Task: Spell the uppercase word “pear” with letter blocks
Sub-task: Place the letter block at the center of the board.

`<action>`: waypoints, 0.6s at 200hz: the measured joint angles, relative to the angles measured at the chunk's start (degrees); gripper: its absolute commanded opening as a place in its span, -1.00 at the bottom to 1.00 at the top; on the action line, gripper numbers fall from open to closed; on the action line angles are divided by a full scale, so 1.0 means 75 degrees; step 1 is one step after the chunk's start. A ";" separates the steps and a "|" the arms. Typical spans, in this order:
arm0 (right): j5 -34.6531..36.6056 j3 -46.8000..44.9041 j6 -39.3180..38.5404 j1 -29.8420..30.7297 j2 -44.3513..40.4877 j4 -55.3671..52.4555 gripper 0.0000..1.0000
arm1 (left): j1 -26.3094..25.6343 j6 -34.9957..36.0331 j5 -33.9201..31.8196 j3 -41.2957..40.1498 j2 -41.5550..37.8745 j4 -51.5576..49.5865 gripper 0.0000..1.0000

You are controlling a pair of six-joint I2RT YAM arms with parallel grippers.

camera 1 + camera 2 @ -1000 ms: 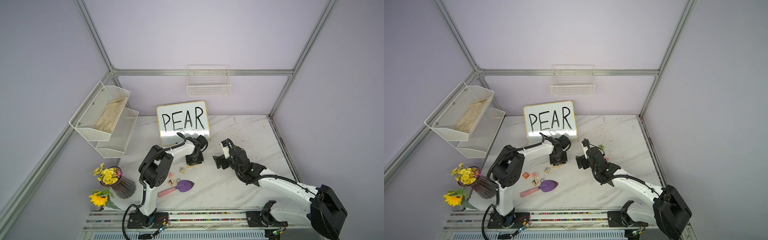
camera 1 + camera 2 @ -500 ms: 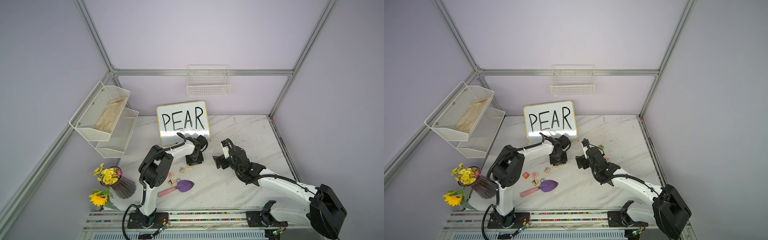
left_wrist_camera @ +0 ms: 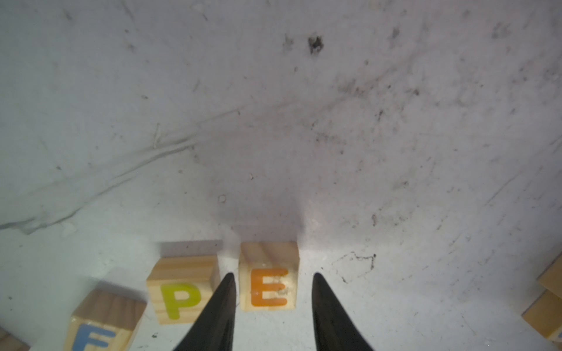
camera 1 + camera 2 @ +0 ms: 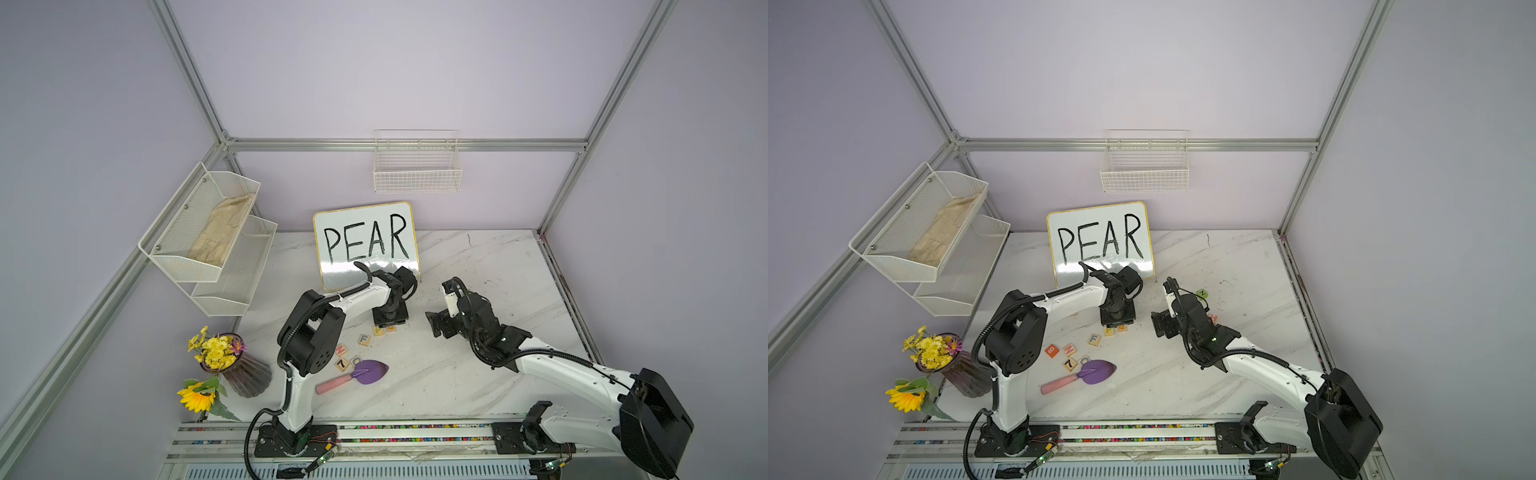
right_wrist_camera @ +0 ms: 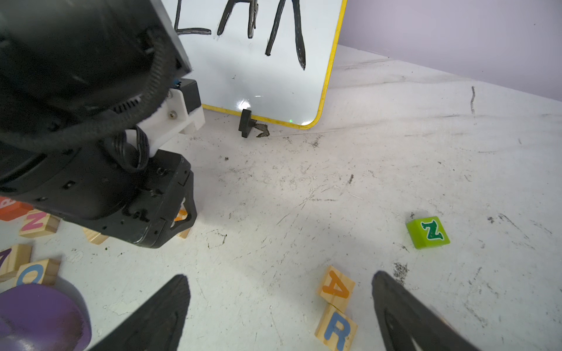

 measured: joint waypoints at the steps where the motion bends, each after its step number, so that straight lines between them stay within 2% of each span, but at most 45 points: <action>1: 0.0000 0.0000 0.0000 0.0000 0.0000 0.0000 0.91 | 0.0000 0.0000 -0.0009 0.0000 0.0000 0.0000 -0.18; 120: 0.0000 0.0000 0.0000 0.0000 0.0035 0.0003 0.91 | 0.0000 0.0227 -0.0472 0.0259 -0.0050 -0.0297 -0.16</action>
